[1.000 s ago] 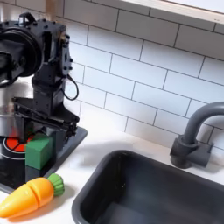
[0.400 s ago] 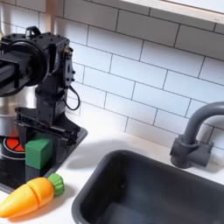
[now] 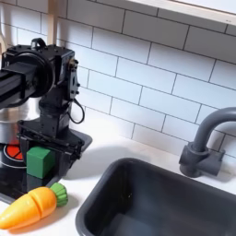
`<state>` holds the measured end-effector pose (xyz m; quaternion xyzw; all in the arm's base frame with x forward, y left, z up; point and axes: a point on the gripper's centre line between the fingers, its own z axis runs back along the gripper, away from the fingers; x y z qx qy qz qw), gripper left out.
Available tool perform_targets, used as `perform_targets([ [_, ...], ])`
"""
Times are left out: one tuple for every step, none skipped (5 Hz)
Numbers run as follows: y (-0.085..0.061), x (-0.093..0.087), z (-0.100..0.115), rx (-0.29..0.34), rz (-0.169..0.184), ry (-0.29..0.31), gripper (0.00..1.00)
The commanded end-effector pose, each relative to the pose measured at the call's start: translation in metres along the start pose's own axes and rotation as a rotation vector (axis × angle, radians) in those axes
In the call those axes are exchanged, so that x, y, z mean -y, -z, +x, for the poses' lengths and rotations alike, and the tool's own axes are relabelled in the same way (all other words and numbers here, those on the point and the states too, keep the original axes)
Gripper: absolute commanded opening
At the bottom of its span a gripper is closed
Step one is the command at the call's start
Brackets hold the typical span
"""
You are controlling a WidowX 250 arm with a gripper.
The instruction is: Reach green block
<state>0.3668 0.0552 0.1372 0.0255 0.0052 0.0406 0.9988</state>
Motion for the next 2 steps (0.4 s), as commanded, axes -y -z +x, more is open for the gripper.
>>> perform_targets([
  [-0.0014,0.0026,0.0016,0.019,0.003,0.032,1.0],
  [0.0013,0.0004,0.0046,0.014,0.001,0.026,1.0],
])
